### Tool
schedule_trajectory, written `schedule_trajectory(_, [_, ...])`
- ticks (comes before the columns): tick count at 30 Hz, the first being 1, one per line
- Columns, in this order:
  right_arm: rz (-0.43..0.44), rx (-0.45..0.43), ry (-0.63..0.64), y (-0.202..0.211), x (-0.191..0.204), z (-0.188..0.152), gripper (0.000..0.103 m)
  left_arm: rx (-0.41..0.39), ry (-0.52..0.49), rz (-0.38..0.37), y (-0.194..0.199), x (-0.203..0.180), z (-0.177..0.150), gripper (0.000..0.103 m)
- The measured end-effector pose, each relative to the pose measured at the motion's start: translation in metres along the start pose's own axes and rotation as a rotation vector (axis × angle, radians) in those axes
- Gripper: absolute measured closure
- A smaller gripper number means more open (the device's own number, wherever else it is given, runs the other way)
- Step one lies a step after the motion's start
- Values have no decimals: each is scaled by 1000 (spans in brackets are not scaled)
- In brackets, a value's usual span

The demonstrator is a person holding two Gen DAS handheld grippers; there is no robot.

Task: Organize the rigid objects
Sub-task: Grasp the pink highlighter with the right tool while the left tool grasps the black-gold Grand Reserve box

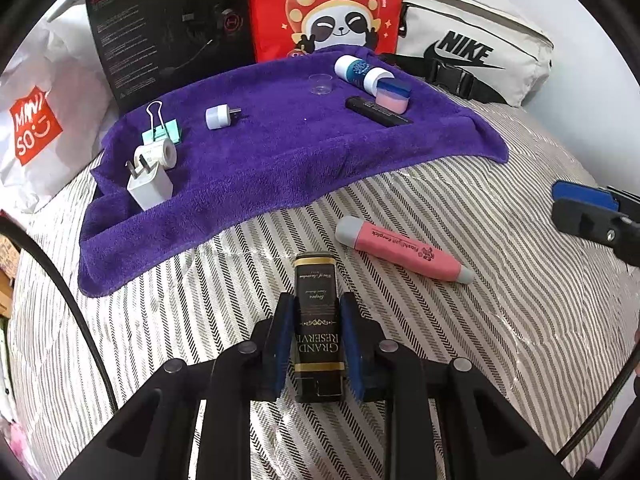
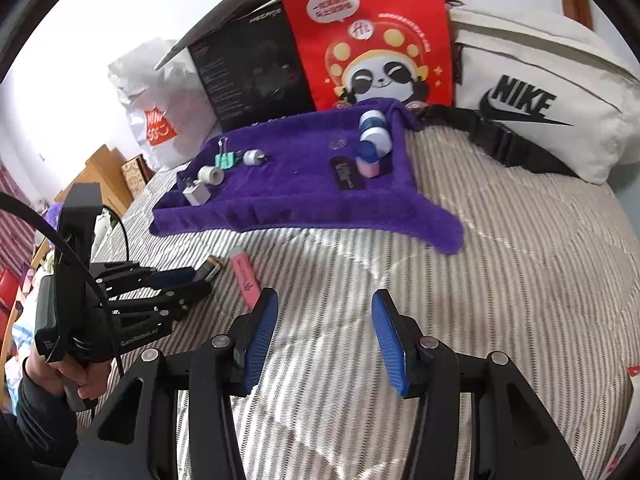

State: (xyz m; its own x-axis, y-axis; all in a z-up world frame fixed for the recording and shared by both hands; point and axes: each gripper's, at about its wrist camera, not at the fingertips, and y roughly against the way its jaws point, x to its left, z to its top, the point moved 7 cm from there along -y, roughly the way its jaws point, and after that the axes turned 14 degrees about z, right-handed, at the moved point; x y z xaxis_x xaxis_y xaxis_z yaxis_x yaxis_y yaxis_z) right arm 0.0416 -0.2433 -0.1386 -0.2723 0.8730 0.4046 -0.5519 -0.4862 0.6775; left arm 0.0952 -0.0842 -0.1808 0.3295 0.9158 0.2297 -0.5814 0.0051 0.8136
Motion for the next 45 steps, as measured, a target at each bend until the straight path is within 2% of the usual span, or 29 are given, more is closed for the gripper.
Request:
schedule_trajectory(2, [21,13,14,-9,8,-1,54,12,24,18,-1,10,-1,80])
schedule_trajectory(4, [36,31,32,-18,14,-2,54,6,31,106,-2,29,-5,81])
schedule_trajectory(5, [42,45,45,-24,19,-2,54,12,42,119,-2,38,-9,81])
schedule_trajectory(11, [57,123,144,-62,43,-4,54,34,135,144,-3,88,-24,81])
schedule_trajectory(14, [47,143,181,-74,48,-3,54,39,167,128,-4,100,-30,81])
schedule_trajectory(16, [61,146,196,-80,50,-1,55,40,185,124,-5,105,-34,80])
schedule_trajectory(20, [37,184,228,-95,49,-2,65,37,207,108,-7,107,-37,80])
schedule_trajectory(25, [14,199,285,-107,54,-1,68,32,232,81,-7,109,-37,80])
schedule_trajectory(28, [-21,186,324,-111,56,1,86,26,244,71,-6,110,-38,80])
schedule_trajectory(32, [-34,196,241,-107,50,3,86,20,231,85,-5,110,-41,80])
schedule_trajectory(37, [-74,235,275,-103,58,-10,85,15,224,96,-5,108,-39,80])
schedule_trajectory(45, [-92,213,288,-104,58,-9,86,20,224,97,-7,107,-36,80])
